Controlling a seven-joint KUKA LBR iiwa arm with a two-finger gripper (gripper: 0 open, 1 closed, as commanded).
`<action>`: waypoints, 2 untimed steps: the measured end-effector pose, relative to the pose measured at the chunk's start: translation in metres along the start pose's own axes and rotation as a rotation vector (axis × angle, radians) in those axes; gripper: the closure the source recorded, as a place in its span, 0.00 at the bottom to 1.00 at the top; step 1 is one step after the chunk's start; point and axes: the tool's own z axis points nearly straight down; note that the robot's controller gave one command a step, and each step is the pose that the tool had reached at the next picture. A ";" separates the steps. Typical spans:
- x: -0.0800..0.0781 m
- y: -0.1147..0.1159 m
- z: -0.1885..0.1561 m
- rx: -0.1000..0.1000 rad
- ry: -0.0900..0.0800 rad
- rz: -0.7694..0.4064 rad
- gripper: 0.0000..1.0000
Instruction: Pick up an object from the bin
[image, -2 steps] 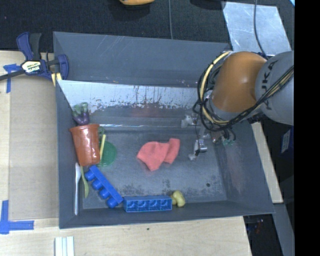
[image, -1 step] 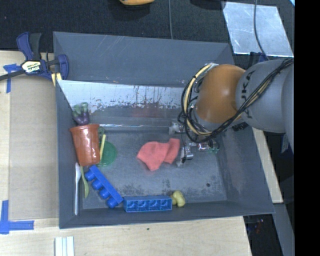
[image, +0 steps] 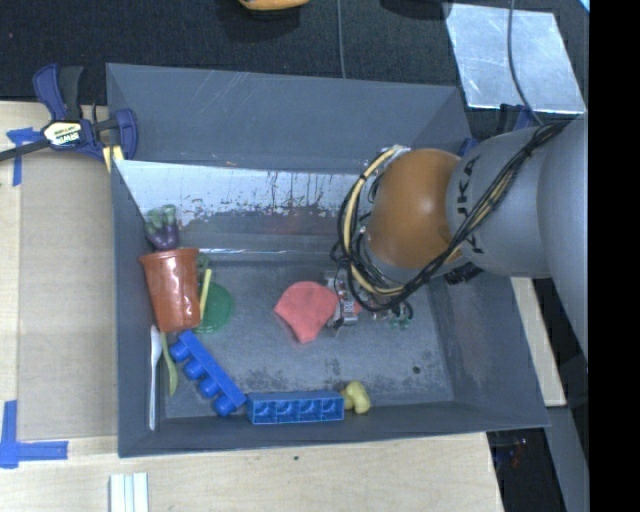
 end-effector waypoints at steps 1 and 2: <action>0.000 0.000 0.000 0.000 0.000 -0.001 1.00; 0.010 0.011 -0.068 0.001 0.006 -0.031 1.00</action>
Offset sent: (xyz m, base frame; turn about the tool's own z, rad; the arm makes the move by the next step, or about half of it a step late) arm -0.0252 0.0297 0.1854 -0.0876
